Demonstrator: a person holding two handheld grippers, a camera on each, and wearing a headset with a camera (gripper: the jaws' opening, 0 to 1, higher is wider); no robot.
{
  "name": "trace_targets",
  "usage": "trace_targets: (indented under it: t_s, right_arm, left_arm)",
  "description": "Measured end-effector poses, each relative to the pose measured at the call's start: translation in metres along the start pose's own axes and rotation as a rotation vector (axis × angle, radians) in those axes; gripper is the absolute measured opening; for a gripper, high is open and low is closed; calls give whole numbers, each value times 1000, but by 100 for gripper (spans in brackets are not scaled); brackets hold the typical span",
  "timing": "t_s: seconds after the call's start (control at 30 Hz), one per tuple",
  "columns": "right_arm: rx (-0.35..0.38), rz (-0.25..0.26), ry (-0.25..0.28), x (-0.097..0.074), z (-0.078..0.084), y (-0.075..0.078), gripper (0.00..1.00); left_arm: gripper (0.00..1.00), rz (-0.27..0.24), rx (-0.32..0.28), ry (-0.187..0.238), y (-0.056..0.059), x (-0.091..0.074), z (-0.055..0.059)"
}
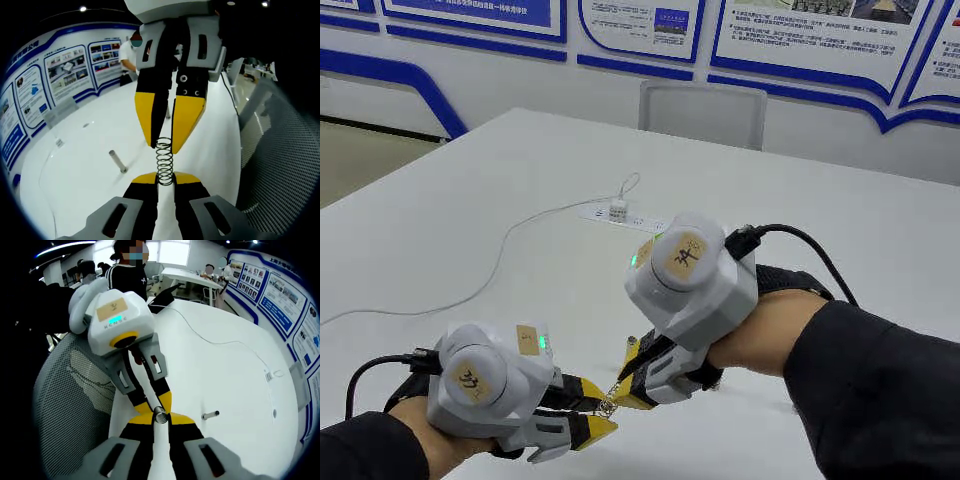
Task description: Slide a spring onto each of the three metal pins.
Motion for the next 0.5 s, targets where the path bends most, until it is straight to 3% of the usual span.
trace_targets:
  t_s: [0.5]
  right_arm:
    - [13,-4,44,6,-9,-1,11]
  left_arm:
    - [12,16,-26,16,4,1,-2]
Point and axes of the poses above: the centre of the closed fingertips' face, and the gripper's own axes: x roughly forward along the fingers, y roughly to its right, z roughly out of its underside, the point moved 4 cm from there along -x, roughly backward along the fingers, and after that the axes turned 15 degrees about y, right-handed, at the moved point
